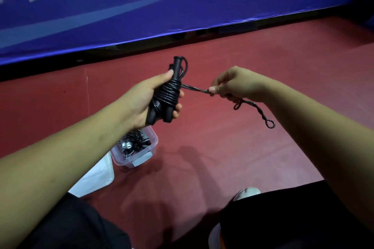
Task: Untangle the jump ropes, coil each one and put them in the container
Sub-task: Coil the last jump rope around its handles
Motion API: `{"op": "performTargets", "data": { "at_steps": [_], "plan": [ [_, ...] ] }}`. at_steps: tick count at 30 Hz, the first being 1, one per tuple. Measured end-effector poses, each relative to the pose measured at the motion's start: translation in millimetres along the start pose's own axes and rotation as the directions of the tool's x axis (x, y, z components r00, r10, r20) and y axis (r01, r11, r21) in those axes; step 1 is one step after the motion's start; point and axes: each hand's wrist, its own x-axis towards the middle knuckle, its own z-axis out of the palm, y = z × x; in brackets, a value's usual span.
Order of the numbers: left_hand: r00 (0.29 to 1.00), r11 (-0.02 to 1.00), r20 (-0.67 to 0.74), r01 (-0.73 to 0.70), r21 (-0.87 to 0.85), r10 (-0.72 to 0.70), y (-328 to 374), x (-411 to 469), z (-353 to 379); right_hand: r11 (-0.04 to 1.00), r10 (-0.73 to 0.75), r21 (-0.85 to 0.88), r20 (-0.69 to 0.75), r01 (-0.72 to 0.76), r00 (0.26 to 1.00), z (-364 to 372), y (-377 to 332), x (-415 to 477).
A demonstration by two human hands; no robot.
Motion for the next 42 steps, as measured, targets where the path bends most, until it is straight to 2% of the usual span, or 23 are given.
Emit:
{"op": "performTargets", "data": {
  "at_steps": [2, 4, 7, 11, 14, 17, 21, 23, 25, 29, 34, 36, 38, 42],
  "plan": [
    [0.997, 0.999, -0.054, 0.047, -0.015, -0.048, 3, 2, -7, 1.0, 0.022, 0.013, 0.152, -0.024, 0.988, -4, -7, -7],
    [0.995, 0.998, -0.084, 0.057, -0.006, -0.057, 4, 3, -12, 0.997, 0.022, 0.061, 0.236, -0.037, 0.972, -6, -15, -12],
    [0.993, 0.997, -0.104, 0.063, 0.034, -0.059, 7, 4, -15, 0.987, 0.0, 0.153, 0.279, -0.045, 0.96, -8, -24, -17],
    [0.985, 0.986, -0.17, 0.054, 0.156, -0.027, 11, 6, -19, 0.943, 0.027, 0.303, 0.334, -0.134, 0.942, -10, -30, -20],
    [0.975, 0.969, -0.222, 0.025, 0.248, 0.031, 14, 7, -23, 0.954, 0.035, 0.27, 0.337, -0.132, 0.941, -8, -31, -21],
    [0.951, 0.911, -0.279, -0.009, 0.411, 0.135, 19, 8, -30, 0.981, 0.017, 0.181, 0.286, -0.072, 0.958, -6, -31, -22],
    [0.926, 0.831, -0.312, -0.005, 0.556, 0.214, 21, 10, -37, 0.972, -0.006, 0.231, 0.242, -0.052, 0.97, -3, -39, -24],
    [0.912, 0.764, -0.304, -0.014, 0.645, 0.274, 19, 11, -38, 0.965, -0.01, 0.256, 0.236, -0.053, 0.972, 1, -44, -26],
    [0.891, 0.647, -0.279, -0.021, 0.762, 0.357, 18, 12, -40, 0.97, -0.029, 0.241, 0.259, -0.035, 0.966, 5, -49, -29],
    [0.864, 0.212, -0.143, 0.043, 0.976, 0.482, 13, 16, -41, 0.961, -0.075, 0.276, 0.28, -0.005, 0.957, 17, -58, -35],
    [0.905, -0.085, -0.056, 0.101, 0.991, 0.421, 8, 15, -32, 0.957, -0.155, 0.282, 0.272, 0.075, 0.95, 31, -73, -36],
    [0.936, -0.164, -0.05, 0.113, 0.98, 0.349, 3, 13, -27, 0.956, -0.19, 0.267, 0.235, 0.125, 0.953, 30, -75, -37],
    [0.959, -0.199, -0.059, 0.117, 0.973, 0.277, -2, 10, -21, 0.962, -0.215, 0.207, 0.181, 0.177, 0.96, 26, -76, -40],
    [0.985, -0.126, 0.02, 0.001, 0.992, 0.169, -6, 6, -9, 0.963, -0.247, 0.121, 0.047, 0.24, 0.968, 21, -74, -38]
  ]
}}
